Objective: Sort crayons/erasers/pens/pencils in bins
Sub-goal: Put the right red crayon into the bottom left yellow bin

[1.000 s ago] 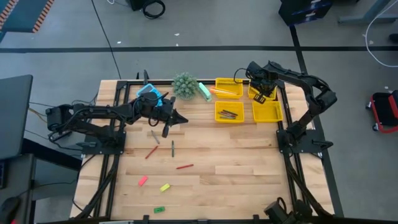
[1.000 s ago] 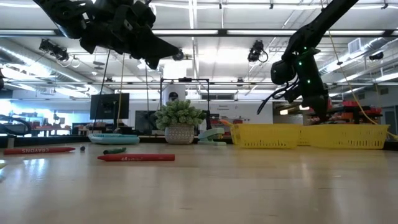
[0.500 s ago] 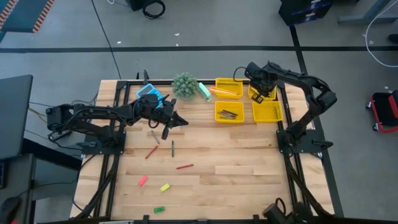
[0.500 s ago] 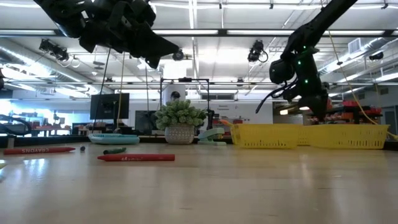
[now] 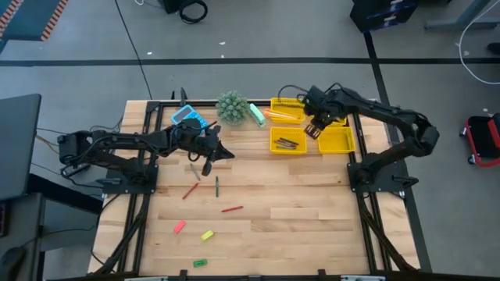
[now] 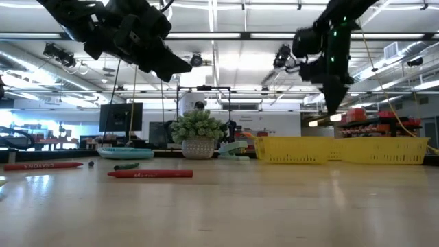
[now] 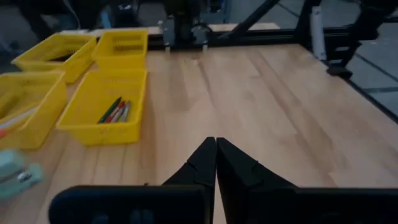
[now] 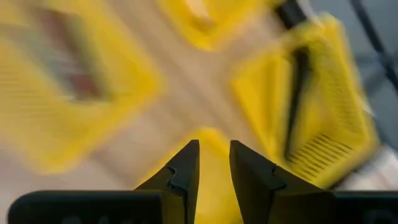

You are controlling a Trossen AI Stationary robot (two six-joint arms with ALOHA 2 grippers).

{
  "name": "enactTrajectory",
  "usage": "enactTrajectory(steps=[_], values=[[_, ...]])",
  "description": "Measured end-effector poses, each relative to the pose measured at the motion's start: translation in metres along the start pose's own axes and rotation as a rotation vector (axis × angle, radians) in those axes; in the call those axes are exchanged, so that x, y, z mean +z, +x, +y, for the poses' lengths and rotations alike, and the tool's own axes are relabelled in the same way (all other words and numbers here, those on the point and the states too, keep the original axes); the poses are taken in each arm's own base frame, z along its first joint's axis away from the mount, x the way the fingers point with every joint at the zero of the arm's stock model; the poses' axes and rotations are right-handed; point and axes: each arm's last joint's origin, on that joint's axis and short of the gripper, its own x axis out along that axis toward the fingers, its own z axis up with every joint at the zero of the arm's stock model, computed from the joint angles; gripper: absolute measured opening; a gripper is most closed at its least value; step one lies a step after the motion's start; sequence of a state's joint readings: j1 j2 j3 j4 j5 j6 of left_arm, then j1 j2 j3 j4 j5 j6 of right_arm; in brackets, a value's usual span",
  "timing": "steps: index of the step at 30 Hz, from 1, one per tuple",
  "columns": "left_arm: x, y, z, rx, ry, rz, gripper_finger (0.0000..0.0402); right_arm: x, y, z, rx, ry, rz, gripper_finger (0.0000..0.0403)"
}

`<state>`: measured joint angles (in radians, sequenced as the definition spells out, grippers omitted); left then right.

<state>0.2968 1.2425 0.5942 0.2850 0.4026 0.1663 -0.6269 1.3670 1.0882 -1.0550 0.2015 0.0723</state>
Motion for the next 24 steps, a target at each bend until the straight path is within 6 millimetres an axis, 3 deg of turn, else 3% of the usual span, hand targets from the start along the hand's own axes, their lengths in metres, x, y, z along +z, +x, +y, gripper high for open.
enactTrajectory(steps=[4,10,14,18,24], values=[[0.012,-0.019,0.001,0.038,0.003,-0.041,0.0007,-0.009,-0.019,0.057,0.165,-0.198,-0.081,0.0094],[0.034,-0.065,-0.012,0.162,0.021,-0.119,0.0015,-0.025,-0.032,0.141,0.226,-0.374,-0.218,0.0094],[0.041,-0.078,-0.022,0.155,0.044,-0.164,0.0011,-0.006,-0.049,0.178,0.26,-0.415,-0.292,0.0094],[0.04,-0.078,-0.028,0.122,0.052,-0.153,0.0005,0.021,-0.061,0.216,0.298,-0.466,-0.305,0.0094],[0.028,-0.089,-0.033,0.197,0.002,-0.021,0.0012,0.041,-0.056,0.277,0.374,-0.575,-0.279,0.0094]])
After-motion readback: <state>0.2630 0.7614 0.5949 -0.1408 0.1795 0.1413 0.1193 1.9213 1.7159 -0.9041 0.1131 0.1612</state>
